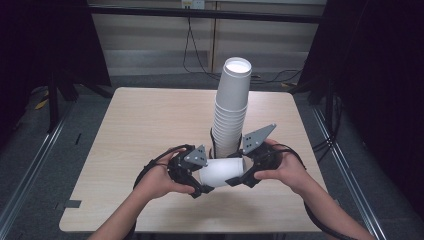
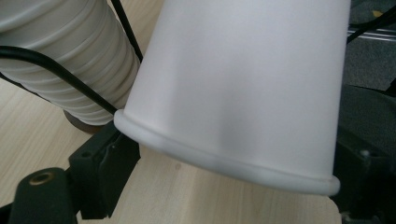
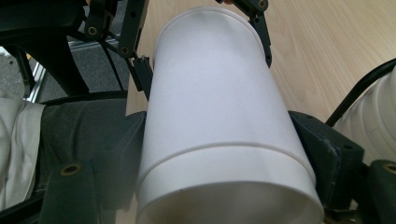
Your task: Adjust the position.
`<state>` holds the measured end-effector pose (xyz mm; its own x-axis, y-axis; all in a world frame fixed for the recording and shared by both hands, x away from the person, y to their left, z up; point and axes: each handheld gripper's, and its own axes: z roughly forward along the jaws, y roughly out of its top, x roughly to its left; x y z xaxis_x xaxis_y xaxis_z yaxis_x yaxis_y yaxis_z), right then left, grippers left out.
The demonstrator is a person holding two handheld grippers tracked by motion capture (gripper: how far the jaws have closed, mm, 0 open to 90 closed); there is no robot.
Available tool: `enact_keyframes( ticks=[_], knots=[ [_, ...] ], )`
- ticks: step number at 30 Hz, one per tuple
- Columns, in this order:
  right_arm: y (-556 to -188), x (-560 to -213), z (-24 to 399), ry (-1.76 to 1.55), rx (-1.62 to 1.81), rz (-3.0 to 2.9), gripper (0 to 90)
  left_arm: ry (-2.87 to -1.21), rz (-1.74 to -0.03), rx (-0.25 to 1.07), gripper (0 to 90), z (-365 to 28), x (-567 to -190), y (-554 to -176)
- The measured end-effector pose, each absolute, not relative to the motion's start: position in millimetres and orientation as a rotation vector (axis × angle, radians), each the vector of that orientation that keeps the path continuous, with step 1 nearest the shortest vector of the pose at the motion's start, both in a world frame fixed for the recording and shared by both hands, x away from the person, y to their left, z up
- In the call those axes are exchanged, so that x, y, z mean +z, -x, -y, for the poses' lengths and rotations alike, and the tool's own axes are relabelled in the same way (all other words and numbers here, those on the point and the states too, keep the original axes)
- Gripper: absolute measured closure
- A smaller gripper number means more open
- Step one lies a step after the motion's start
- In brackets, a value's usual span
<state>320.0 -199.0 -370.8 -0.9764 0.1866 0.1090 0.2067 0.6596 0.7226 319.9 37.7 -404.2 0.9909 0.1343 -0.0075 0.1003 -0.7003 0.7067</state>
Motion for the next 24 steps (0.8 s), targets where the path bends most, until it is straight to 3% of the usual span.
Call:
enact_keyframes(
  ticks=[24],
  knots=[
    [-319.6, -368.6, 197.4, 0.300, -1.212, 2.849, 22.9, -2.344, -0.084, 0.084, 5.1, -32.8, -406.3, -321.2]
  ],
)
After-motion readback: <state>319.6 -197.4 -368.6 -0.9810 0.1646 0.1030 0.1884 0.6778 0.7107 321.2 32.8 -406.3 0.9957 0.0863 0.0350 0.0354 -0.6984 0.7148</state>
